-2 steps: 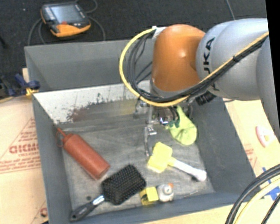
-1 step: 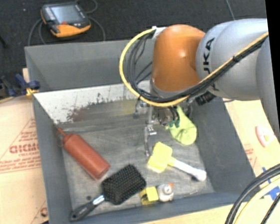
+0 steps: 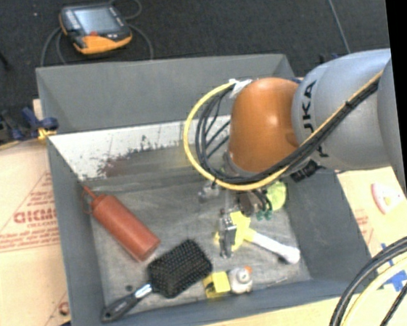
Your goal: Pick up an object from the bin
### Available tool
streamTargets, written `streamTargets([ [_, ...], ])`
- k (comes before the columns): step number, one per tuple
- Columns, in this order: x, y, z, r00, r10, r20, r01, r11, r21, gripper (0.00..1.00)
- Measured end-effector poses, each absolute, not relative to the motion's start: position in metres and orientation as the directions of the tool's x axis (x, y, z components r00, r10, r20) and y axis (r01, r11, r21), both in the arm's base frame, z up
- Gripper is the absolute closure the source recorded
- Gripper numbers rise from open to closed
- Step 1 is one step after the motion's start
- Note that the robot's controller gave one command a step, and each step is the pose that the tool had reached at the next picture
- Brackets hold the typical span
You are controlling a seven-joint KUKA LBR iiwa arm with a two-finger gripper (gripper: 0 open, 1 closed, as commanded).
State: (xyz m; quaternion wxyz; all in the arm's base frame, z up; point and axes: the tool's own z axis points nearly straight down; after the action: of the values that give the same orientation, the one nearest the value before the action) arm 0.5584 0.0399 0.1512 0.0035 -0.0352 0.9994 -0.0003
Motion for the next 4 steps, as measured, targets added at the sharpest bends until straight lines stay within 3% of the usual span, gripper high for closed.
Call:
streamTargets([
  [1, 0.528, 0.058, 0.133, -0.949, -0.315, -0.001, -0.315, 0.949, -0.001, 0.0],
  [2, 0.522, 0.089, 0.123, -0.918, -0.396, -0.002, -0.396, 0.918, 0.0, 0.0],
  [3, 0.499, 0.091, 0.081, -0.887, -0.459, -0.053, -0.459, 0.888, -0.008, 1.0],
  [4, 0.499, 0.091, 0.08, -0.887, -0.458, -0.052, -0.459, 0.889, -0.008, 1.0],
])
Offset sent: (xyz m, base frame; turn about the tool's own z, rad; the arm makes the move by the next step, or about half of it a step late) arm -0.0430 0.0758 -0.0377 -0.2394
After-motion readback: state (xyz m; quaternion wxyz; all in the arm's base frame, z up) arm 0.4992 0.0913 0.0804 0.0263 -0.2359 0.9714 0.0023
